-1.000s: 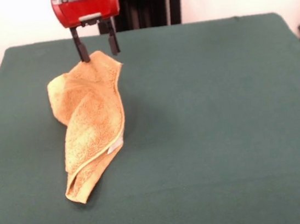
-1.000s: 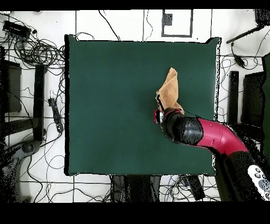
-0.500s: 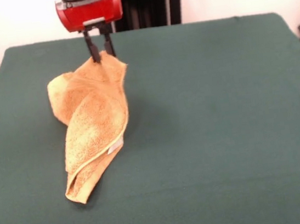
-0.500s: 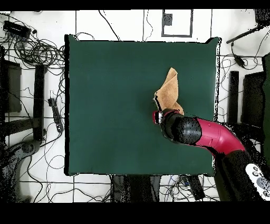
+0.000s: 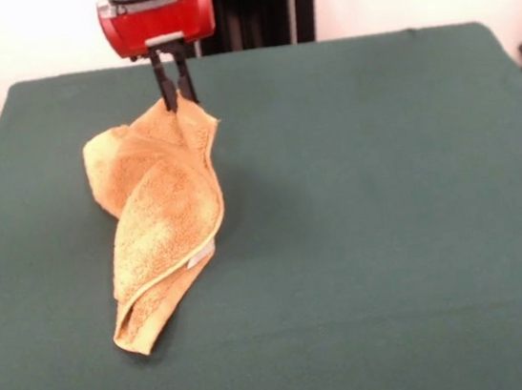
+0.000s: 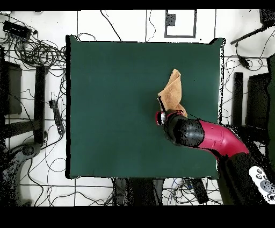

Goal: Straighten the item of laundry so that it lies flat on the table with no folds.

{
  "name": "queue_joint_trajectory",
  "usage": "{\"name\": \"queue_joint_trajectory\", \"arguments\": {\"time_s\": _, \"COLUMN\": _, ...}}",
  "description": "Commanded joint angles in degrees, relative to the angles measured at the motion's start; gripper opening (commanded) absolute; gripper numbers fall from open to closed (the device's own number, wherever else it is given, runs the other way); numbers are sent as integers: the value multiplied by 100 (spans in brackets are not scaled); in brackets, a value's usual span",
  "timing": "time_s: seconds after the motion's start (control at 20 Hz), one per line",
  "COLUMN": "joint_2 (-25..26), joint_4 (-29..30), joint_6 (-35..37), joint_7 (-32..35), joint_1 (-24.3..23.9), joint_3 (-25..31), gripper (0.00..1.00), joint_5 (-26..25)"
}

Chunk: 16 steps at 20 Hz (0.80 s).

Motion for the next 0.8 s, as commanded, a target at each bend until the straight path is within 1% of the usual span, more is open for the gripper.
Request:
{"name": "queue_joint_trajectory", "arguments": {"time_s": 0.05, "joint_2": -29, "joint_4": 664, "joint_6": -470, "joint_7": 1194, "joint_1": 327, "joint_3": 41, "gripper": 0, "joint_5": 192}}
{"name": "queue_joint_trajectory", "arguments": {"time_s": 0.2, "joint_2": -244, "joint_4": 928, "joint_6": -706, "joint_7": 1402, "joint_1": 328, "joint_3": 112, "gripper": 0, "joint_5": 323}}
{"name": "queue_joint_trajectory", "arguments": {"time_s": 0.3, "joint_2": -497, "joint_4": 1066, "joint_6": -837, "joint_7": 1567, "joint_1": 416, "joint_3": 93, "gripper": 0, "joint_5": 422}}
{"name": "queue_joint_trajectory", "arguments": {"time_s": 0.65, "joint_2": -1294, "joint_4": 1360, "joint_6": -677, "joint_7": 1734, "joint_1": 887, "joint_3": -57, "gripper": 0, "joint_5": 827}}
{"name": "queue_joint_trajectory", "arguments": {"time_s": 0.8, "joint_2": -1498, "joint_4": 1463, "joint_6": -586, "joint_7": 1748, "joint_1": 1057, "joint_3": -95, "gripper": 0, "joint_5": 1020}}
